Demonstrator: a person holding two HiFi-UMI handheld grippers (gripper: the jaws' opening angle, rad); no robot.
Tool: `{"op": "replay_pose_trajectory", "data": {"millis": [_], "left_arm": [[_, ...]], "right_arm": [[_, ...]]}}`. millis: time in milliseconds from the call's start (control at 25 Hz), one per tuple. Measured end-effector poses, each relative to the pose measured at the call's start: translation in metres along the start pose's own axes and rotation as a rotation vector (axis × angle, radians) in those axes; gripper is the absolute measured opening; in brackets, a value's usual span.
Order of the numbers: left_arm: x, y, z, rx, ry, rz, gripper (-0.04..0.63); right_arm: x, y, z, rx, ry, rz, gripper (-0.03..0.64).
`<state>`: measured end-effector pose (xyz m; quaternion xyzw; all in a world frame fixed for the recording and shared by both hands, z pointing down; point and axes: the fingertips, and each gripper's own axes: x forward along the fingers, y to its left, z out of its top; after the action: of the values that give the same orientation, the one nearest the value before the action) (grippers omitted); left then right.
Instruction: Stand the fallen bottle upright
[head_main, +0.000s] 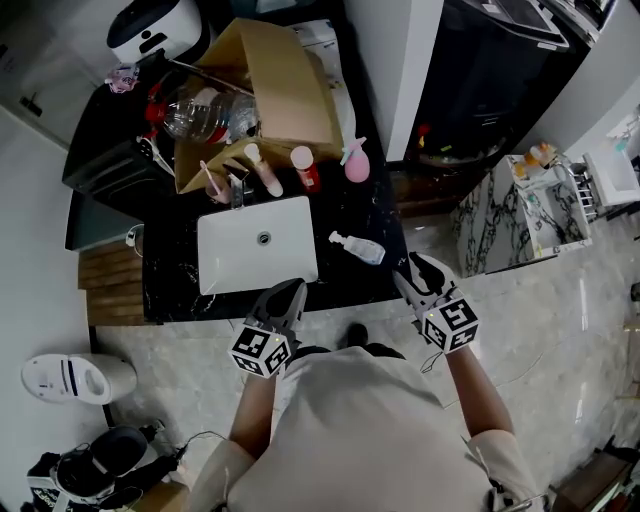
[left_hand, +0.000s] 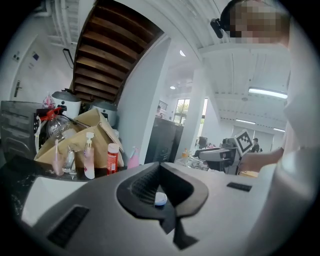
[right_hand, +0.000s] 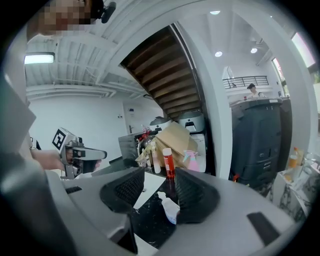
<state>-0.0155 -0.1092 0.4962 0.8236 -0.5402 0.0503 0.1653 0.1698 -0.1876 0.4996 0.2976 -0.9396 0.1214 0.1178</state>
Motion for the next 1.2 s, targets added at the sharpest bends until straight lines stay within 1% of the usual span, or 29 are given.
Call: {"op": "replay_pose_trajectory", "data": {"millis": [360, 680, 920, 1080, 1200], "left_arm": [[0.021, 0.018, -0.007, -0.025, 0.025, 0.002, 0.008], [0.033, 0.054, -0.012, -0.033, 0.054, -0.043, 0.008], [0.041, 0.090, -0.012, -0.005, 0.086, -0.091, 0.008], [0.046, 0.104, -0.021, -0.021, 0.101, -0.118, 0.008], [0.049, 0.111, -0.029, -0.039, 0.114, -0.138, 0.008]], "right_arm": [[0.028, -0.011, -0.009, 0.005, 0.052, 0.022, 0.213], [0.063, -0.003, -0.017, -0.008, 0.132, 0.009, 0.227], [0.095, 0.001, -0.034, -0.030, 0.232, 0.002, 0.241], [0.115, 0.000, -0.052, -0.037, 0.296, -0.005, 0.244], [0.130, 0.000, -0.069, -0.069, 0.358, 0.000, 0.245]]}}
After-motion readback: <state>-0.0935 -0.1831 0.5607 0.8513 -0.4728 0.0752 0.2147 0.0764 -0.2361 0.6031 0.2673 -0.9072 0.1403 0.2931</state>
